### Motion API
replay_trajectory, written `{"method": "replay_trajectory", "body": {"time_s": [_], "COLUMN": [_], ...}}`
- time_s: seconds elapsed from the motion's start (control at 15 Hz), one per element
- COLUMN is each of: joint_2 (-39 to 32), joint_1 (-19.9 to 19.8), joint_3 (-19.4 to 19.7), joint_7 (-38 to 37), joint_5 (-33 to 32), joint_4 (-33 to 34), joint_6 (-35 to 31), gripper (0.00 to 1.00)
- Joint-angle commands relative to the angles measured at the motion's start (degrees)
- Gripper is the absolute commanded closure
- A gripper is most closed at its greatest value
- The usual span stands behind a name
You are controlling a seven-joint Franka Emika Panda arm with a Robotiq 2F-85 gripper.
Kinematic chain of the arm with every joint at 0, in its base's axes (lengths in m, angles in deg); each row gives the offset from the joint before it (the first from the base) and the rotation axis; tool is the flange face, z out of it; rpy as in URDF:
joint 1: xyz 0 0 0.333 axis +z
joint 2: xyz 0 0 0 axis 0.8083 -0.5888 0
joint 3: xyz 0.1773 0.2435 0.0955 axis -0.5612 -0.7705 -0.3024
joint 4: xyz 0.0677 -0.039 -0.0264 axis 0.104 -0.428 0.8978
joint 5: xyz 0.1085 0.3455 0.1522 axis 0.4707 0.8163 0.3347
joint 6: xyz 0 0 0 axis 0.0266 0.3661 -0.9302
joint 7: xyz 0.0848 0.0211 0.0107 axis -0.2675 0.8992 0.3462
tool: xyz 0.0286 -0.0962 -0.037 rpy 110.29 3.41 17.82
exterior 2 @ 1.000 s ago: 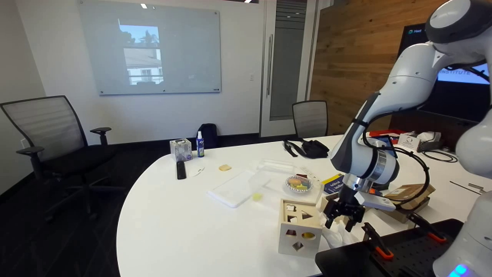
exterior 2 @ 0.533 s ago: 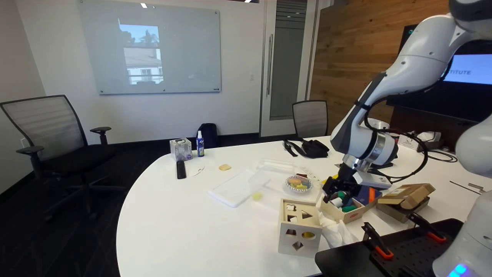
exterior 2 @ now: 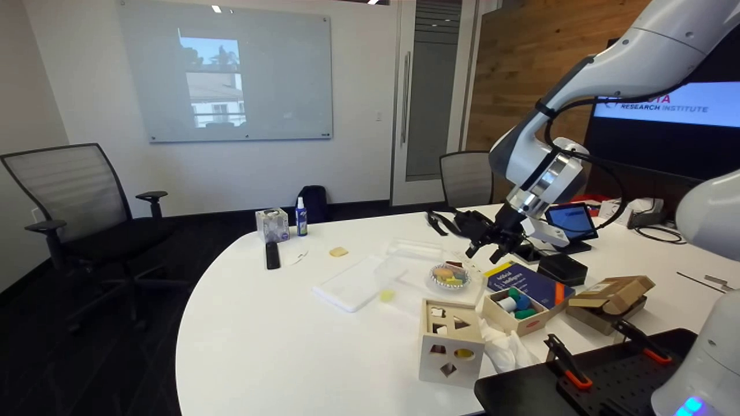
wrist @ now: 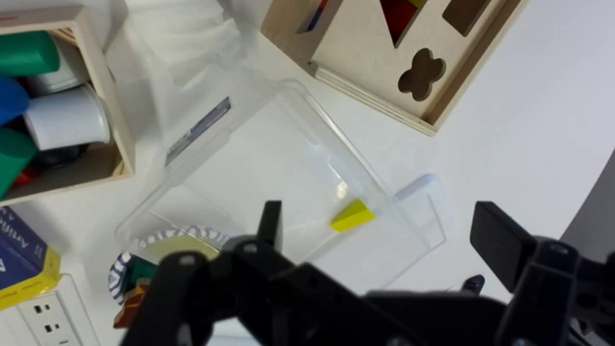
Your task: Completely close the wooden box
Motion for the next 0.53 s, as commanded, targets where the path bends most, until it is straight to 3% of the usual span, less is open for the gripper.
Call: {"method": "replay_trajectory", "body": {"time_s": [0.0, 0.47], "joint_2": [4.8, 8.4], "joint_1": [-4.5, -5.8], "joint_3": [-4.9, -6.4], "joint_7": [5.8, 11.5], "joint_5": [6.7, 13.6], "joint_4": [0.2, -0.3], "joint_6": [4.8, 7.0], "gripper": [0.0, 0.0]}}
